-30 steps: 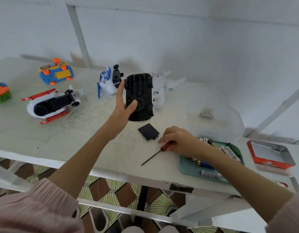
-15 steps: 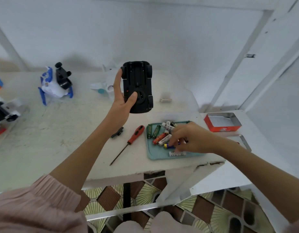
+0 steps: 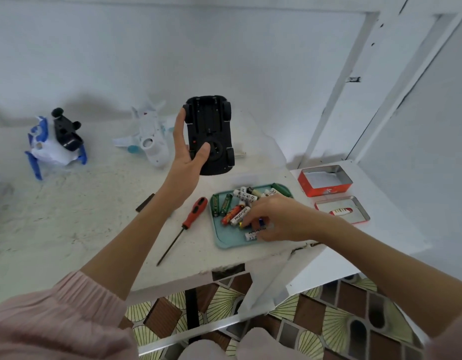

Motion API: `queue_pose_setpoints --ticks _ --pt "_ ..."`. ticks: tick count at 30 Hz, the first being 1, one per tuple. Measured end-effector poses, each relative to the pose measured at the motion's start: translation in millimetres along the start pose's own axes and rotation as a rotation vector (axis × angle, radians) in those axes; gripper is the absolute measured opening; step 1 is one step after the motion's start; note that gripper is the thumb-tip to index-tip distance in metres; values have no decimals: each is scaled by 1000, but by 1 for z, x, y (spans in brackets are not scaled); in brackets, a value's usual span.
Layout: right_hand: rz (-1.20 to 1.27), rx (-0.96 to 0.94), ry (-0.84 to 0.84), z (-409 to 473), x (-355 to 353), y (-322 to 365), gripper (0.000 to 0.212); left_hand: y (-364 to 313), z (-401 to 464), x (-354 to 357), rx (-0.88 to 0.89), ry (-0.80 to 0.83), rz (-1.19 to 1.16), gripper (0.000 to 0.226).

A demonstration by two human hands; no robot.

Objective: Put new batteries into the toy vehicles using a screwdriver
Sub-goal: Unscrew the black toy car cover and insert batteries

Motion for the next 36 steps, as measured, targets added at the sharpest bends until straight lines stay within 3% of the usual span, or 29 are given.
queue_pose_setpoints --ticks 6,11,16,19,25,36 --pt "319 40 -163 9 -46 -6 32 0 -3 -4 11 -44 50 65" --pt "255 43 -340 32 -93 -8 28 -7 -9 -4 62 -62 91 66" --pt "223 97 -710 46 -135 -20 21 -5 -14 -7 75 -81 123 68" --pt "203 61 -847 55 -139 -17 11 -6 -15 -5 96 -90 161 68" --pt "38 2 -925 65 -137 -9 14 -1 -12 -11 82 -136 246 69" --pt "-64 101 -1002 67 -134 1 15 -2 -8 -4 131 -155 385 62"
Point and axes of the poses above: each hand's wrist, its own z-axis towards the middle knuckle, its own x-axis out of the palm, y = z × x, the point moved 9 cm from there along z, towards the middle knuckle, and after that the axes turned 7 degrees about -z, right-handed, at the moved point
